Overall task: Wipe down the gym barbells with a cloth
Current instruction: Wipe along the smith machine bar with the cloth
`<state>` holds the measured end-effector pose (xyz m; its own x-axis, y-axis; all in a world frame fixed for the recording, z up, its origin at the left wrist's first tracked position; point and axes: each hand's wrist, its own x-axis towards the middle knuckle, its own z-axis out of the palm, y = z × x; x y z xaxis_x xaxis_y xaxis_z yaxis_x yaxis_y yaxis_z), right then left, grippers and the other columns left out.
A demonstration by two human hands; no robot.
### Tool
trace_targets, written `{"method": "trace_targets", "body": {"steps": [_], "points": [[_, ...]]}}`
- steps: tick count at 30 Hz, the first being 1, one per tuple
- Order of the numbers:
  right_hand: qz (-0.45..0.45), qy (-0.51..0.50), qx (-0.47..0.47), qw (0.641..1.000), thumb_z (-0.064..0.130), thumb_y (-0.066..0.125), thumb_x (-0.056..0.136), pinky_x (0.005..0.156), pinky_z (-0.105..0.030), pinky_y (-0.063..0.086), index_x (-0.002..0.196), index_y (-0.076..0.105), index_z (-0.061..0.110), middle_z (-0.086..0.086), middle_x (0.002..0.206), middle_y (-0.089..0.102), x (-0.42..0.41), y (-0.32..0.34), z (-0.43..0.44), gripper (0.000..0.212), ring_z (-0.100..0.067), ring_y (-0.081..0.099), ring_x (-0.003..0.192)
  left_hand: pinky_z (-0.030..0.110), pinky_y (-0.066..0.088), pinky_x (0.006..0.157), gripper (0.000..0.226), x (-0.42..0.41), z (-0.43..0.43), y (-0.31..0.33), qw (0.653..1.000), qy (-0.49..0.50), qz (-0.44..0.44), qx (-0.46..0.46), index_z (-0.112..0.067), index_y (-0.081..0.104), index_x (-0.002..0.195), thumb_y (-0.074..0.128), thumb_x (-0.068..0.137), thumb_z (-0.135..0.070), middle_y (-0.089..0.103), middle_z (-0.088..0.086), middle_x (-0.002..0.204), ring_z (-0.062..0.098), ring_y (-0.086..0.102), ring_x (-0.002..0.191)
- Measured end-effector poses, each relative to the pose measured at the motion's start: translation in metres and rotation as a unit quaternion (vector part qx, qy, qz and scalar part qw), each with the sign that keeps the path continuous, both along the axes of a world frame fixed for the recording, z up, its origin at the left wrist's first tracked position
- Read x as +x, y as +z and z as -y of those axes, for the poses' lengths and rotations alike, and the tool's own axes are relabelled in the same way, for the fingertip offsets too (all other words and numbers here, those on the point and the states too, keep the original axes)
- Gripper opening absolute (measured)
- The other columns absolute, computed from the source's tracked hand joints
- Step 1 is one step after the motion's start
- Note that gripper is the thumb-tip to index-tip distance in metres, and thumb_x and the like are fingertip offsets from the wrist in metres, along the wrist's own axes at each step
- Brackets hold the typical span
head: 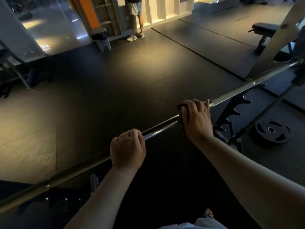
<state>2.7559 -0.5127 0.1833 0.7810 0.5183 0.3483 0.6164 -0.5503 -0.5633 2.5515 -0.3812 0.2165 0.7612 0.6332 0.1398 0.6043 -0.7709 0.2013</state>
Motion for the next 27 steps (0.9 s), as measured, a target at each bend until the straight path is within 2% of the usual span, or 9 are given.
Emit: {"method": "trace_targets", "body": {"steps": [3, 6, 8, 11, 13, 16, 19, 23, 27], "points": [[-0.021, 0.046, 0.021, 0.999, 0.042, 0.035, 0.103, 0.118, -0.06, 0.028, 0.129, 0.06, 0.021, -0.008, 0.135, 0.05, -0.034, 0.0, -0.017, 0.042, -0.03, 0.037, 0.137, 0.033, 0.051, 0.082, 0.025, 0.012, 0.005, 0.004, 1.0, -0.014, -0.009, -0.017, -0.028, 0.055, 0.098, 0.033, 0.101, -0.04, 0.06, -0.01, 0.086, 0.006, 0.06, 0.081], [0.113, 0.213, -0.022, 0.97, 0.039, 0.049, 0.1, 0.126, -0.054, 0.01, 0.144, 0.05, 0.021, -0.006, 0.144, 0.045, -0.045, -0.011, -0.007, 0.047, -0.027, 0.033, 0.144, 0.032, 0.051, 0.083, 0.013, 0.021, 0.009, 0.005, 0.999, -0.034, -0.014, -0.019, -0.03, 0.054, 0.102, 0.044, 0.101, -0.039, 0.059, -0.01, 0.091, 0.005, 0.059, 0.084], [0.169, 0.246, -0.051, 0.953, 0.041, 0.054, 0.1, 0.127, -0.047, 0.004, 0.146, 0.048, 0.022, -0.005, 0.144, 0.048, -0.018, -0.008, 0.001, 0.05, -0.024, 0.038, 0.143, 0.03, 0.051, 0.079, 0.021, 0.026, 0.011, 0.005, 0.999, -0.036, -0.013, -0.012, -0.03, 0.053, 0.099, 0.035, 0.099, -0.041, 0.059, -0.01, 0.087, 0.004, 0.058, 0.079], [0.17, 0.157, -0.039, 0.972, 0.04, 0.047, 0.105, 0.127, -0.053, 0.013, 0.139, 0.056, 0.021, -0.008, 0.133, 0.059, 0.029, -0.01, 0.017, 0.04, -0.027, 0.05, 0.134, 0.031, 0.05, 0.075, 0.034, 0.033, 0.015, 0.006, 0.999, -0.024, -0.012, -0.017, -0.029, 0.053, 0.094, 0.022, 0.098, -0.043, 0.058, -0.009, 0.078, 0.003, 0.057, 0.072], [0.102, 0.059, -0.012, 0.993, 0.04, 0.039, 0.107, 0.127, -0.052, 0.009, 0.138, 0.055, 0.022, -0.008, 0.135, 0.056, 0.054, -0.007, 0.034, 0.039, -0.028, 0.046, 0.138, 0.03, 0.048, 0.072, 0.038, 0.039, 0.019, 0.008, 1.0, -0.012, -0.009, -0.021, -0.028, 0.053, 0.09, 0.018, 0.099, -0.043, 0.056, -0.008, 0.073, 0.002, 0.055, 0.067], [0.0, -0.022, 0.03, 0.999, 0.034, 0.042, 0.106, 0.127, -0.052, 0.011, 0.133, 0.058, 0.019, -0.01, 0.137, 0.051, 0.048, -0.004, 0.024, 0.035, -0.032, 0.038, 0.141, 0.027, 0.045, 0.069, 0.037, 0.052, 0.025, 0.011, 1.0, -0.007, -0.019, -0.019, -0.03, 0.051, 0.09, 0.017, 0.098, -0.043, 0.055, -0.008, 0.072, 0.001, 0.053, 0.066], [0.052, 0.081, 0.014, 0.995, 0.037, 0.044, 0.103, 0.124, -0.06, 0.018, 0.133, 0.058, 0.019, -0.008, 0.135, 0.052, 0.02, -0.01, 0.01, 0.038, -0.032, 0.04, 0.139, 0.029, 0.051, 0.079, 0.022, 0.07, 0.032, 0.012, 0.998, -0.028, -0.037, -0.034, -0.031, 0.052, 0.098, 0.032, 0.103, -0.04, 0.058, -0.01, 0.084, 0.002, 0.058, 0.077], [0.158, 0.221, -0.033, 0.962, 0.038, 0.055, 0.101, 0.124, -0.056, 0.023, 0.143, 0.05, 0.022, -0.007, 0.139, 0.054, 0.049, -0.011, 0.03, 0.045, -0.027, 0.045, 0.14, 0.031, 0.053, 0.082, 0.014, 0.092, 0.04, 0.013, 0.997, -0.052, -0.044, -0.03, -0.031, 0.052, 0.102, 0.041, 0.105, -0.038, 0.058, -0.011, 0.088, 0.001, 0.057, 0.079], [0.123, 0.089, -0.005, 0.988, 0.037, 0.045, 0.105, 0.123, -0.056, 0.024, 0.131, 0.061, 0.019, -0.009, 0.128, 0.061, 0.108, -0.01, 0.053, 0.035, -0.03, 0.054, 0.13, 0.033, 0.054, 0.08, 0.025, 0.114, 0.052, 0.015, 0.997, -0.056, -0.041, -0.031, -0.028, 0.053, 0.099, 0.03, 0.104, -0.037, 0.058, -0.009, 0.082, 0.003, 0.059, 0.075]]}}
